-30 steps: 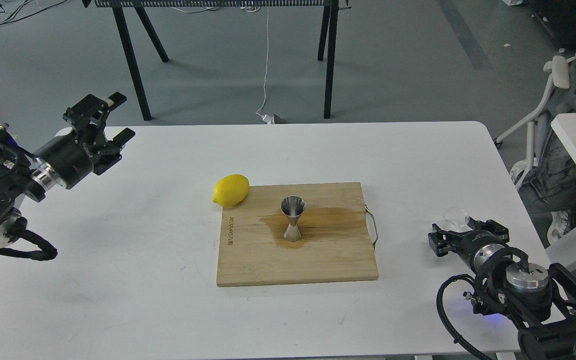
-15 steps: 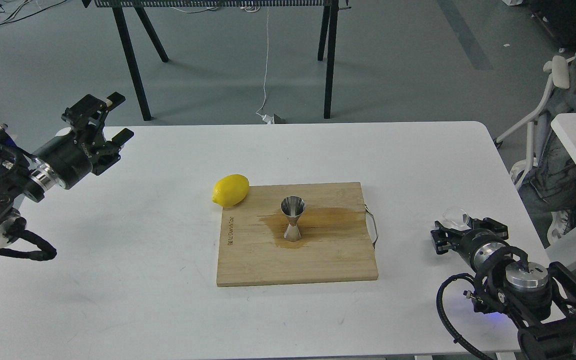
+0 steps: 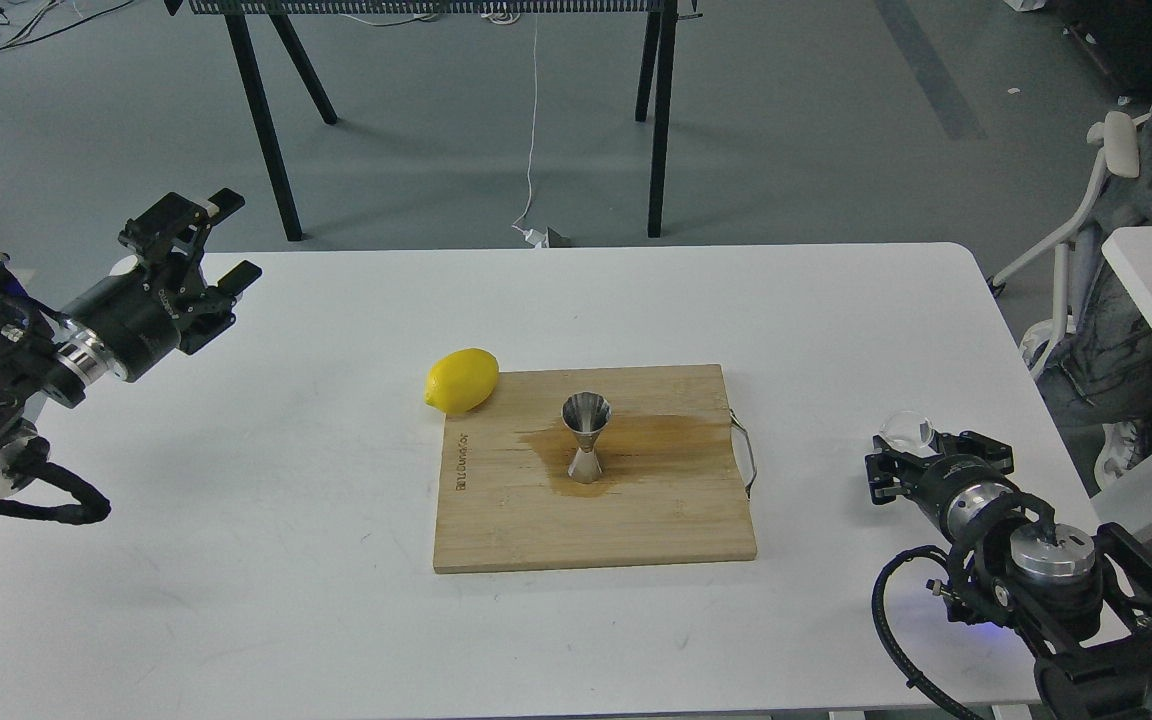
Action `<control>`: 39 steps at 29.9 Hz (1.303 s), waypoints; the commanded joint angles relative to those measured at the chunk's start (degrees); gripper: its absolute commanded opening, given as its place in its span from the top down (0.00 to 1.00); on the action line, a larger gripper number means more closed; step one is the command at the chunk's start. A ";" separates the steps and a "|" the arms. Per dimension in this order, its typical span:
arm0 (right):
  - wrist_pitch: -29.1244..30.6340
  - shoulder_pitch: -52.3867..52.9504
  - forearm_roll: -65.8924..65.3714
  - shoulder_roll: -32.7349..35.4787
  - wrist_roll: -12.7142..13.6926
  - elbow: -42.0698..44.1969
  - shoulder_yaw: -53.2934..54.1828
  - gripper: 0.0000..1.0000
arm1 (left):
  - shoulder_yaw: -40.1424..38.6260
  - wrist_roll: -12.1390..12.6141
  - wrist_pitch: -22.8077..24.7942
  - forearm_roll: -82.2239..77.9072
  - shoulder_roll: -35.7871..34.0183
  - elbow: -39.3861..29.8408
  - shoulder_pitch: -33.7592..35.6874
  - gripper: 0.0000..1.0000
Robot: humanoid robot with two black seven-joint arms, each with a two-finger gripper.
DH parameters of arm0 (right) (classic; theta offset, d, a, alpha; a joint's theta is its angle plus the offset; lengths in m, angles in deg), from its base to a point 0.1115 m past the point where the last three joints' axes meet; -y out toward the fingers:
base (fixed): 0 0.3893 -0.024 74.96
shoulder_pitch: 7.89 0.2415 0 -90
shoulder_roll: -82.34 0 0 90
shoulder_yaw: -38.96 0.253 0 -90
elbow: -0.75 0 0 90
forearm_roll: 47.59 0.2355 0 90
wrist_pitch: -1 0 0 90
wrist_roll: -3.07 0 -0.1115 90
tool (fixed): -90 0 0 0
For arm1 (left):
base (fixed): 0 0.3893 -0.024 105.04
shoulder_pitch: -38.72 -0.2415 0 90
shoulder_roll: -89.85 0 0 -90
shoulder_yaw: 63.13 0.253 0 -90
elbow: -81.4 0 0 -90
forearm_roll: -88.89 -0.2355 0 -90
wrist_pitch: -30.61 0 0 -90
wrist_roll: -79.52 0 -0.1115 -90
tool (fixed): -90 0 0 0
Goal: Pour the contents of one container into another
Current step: 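Grasp the clear glass with the right gripper and lift it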
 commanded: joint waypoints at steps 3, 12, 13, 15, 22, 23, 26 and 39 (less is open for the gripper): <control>-0.01 -0.09 0.00 0.09 0.08 0.02 0.00 0.49 | -0.01 0.00 0.00 -0.01 0.27 0.02 0.07 0.02; 0.96 -0.09 -0.09 0.00 0.08 0.02 -0.43 0.53 | -0.01 0.00 0.00 -0.01 0.27 0.02 0.07 0.01; 1.04 -0.09 -0.09 0.00 0.08 0.02 -0.70 0.54 | -0.01 0.00 0.00 -0.01 0.27 0.02 0.07 0.01; 1.39 -0.09 -0.09 0.09 0.08 0.02 -0.88 0.56 | -0.01 0.00 0.00 -0.01 0.27 0.02 0.07 0.01; 1.57 -0.18 -0.27 0.09 0.08 -1.29 -1.23 0.56 | -0.01 0.00 0.00 -0.01 0.36 0.02 0.07 0.01; 1.57 -0.09 -0.36 0.09 -0.01 -1.99 -1.23 0.56 | -0.01 0.00 0.00 -0.01 0.36 0.02 0.07 0.01; 0.87 0.00 -2.54 0.09 -0.01 -4.89 -1.23 0.57 | -0.01 0.00 0.00 0.08 0.36 0.02 0.07 0.01; -5.81 5.97 -12.48 0.70 0.43 -15.62 -5.79 0.58 | -0.10 0.00 0.00 0.17 0.53 0.02 0.07 0.01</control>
